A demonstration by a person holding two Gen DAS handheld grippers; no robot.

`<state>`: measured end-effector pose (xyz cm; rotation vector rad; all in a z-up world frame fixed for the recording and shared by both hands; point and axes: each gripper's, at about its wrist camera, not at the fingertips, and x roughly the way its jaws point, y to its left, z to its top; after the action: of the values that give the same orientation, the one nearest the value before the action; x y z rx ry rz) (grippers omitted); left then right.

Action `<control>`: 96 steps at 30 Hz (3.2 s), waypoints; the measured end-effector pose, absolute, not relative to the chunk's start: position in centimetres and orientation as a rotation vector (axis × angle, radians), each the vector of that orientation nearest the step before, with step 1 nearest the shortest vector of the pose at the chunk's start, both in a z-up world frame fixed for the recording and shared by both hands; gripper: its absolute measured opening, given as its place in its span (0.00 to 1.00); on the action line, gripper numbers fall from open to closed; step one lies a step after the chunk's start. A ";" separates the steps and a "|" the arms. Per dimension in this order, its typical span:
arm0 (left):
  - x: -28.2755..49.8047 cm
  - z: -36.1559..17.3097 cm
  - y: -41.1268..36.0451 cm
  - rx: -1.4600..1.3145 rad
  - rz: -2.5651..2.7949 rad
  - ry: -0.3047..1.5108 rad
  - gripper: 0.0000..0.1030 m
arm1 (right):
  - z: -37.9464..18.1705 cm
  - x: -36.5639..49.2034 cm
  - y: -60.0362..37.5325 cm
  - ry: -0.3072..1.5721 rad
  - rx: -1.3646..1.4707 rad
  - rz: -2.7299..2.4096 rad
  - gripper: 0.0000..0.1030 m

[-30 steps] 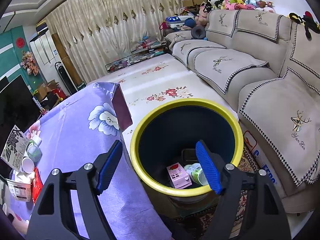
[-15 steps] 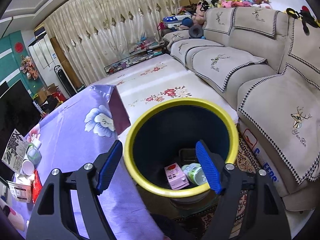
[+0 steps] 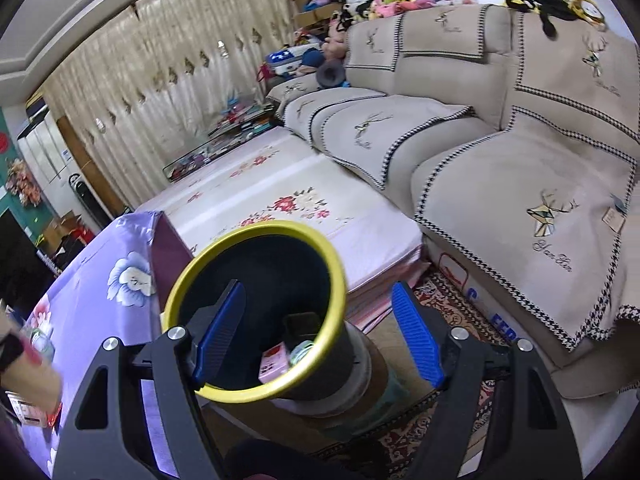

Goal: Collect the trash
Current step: 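Carry the paper cup over the bin and open the left gripper, then move the right gripper to the white yogurt cup and grasp its rim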

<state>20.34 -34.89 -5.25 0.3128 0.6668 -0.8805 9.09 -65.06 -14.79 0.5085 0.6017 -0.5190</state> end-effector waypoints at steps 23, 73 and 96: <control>26.7 -8.3 -48.4 0.277 -0.847 0.744 0.83 | -15.8 6.9 -67.9 0.605 0.545 -0.562 0.74; 10.7 -3.1 4.3 -0.007 -0.111 0.542 0.95 | -12.3 20.0 -20.4 0.768 0.197 0.301 0.74; 12.1 -4.7 3.6 -0.028 -0.136 0.578 0.95 | -15.7 23.3 -18.5 0.850 0.220 0.294 0.73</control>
<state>12.08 3.60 -4.75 -0.0285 0.5775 -0.1357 23.31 -18.48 -15.65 0.2203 0.8501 0.2941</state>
